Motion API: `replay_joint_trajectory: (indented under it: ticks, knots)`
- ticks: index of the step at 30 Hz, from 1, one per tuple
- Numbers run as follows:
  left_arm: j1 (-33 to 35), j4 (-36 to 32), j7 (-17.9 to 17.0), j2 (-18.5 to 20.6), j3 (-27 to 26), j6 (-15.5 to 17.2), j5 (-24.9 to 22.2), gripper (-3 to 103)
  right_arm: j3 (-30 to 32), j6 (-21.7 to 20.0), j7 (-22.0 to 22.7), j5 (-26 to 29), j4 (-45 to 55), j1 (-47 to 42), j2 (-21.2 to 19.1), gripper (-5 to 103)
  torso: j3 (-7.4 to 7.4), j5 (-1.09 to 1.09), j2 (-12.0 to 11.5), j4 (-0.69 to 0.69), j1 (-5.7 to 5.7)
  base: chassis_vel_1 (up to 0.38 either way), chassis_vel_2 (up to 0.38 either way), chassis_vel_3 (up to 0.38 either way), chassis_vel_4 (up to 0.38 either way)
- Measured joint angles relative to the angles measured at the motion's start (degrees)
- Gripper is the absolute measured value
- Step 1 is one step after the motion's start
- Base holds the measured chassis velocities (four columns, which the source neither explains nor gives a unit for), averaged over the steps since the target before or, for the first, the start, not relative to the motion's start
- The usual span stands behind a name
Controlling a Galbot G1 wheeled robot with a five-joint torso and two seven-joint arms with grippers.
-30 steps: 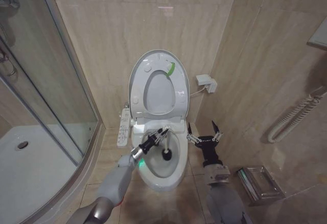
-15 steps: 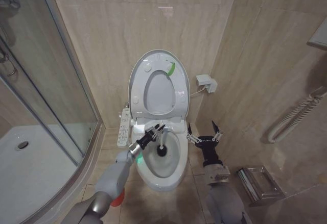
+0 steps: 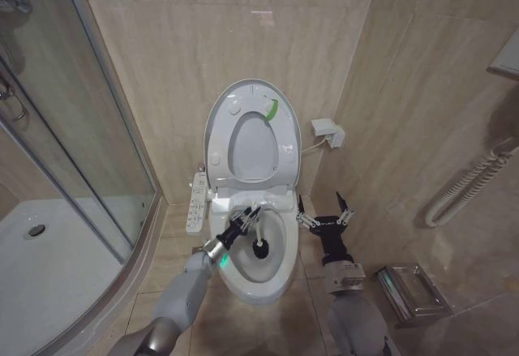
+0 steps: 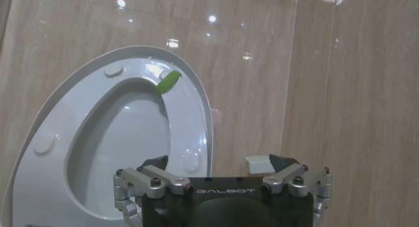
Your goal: Open the toilet lid, clean the toilet bowl with a toilet brush, close the toilet lid, and flush.
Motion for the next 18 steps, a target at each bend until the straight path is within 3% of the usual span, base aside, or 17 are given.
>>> replay_joint_trajectory:
  ticks: [4, 8, 11, 15, 18]
  knots:
    - [1.1, 0.0, 0.0, 1.5, 0.2, -0.6, 1.8, 20, 0.0, 0.0, 0.0, 0.0, 0.0, 0.0, 0.0, 100, 0.01, -0.01, 0.0, -0.01, 0.00, 0.000, 0.000, 0.000, 0.000]
    - [0.1, -0.3, -1.1, 3.7, 0.5, -4.0, 9.9, 20, 0.0, 0.0, 0.0, 0.0, 0.0, 0.0, 0.0, 100, 0.02, 0.00, 0.0, -0.03, 0.00, 0.000, 0.000, 0.000, 0.000]
    - [0.3, -1.5, -1.8, 3.9, 0.9, -4.7, 11.1, 20, 0.0, 0.0, 0.0, 0.0, 0.0, 0.0, 0.0, 100, 0.03, -0.01, 0.0, -0.02, 0.02, 0.000, 0.000, 0.000, 0.000]
    - [1.1, -3.1, -2.9, 2.7, 1.8, -3.7, 6.8, 20, 0.0, 0.0, 0.0, 0.0, 0.0, 0.0, 0.0, 100, 0.04, 0.00, 0.0, 0.00, 0.01, 0.000, 0.000, 0.000, 0.000]
    - [1.7, -6.7, -3.1, 0.4, 3.2, -0.2, -2.7, 20, 0.0, 0.0, 0.0, 0.0, 0.0, 0.0, 0.0, 100, 0.04, -0.01, 0.0, -0.02, 0.01, 0.000, 0.000, 0.000, 0.000]
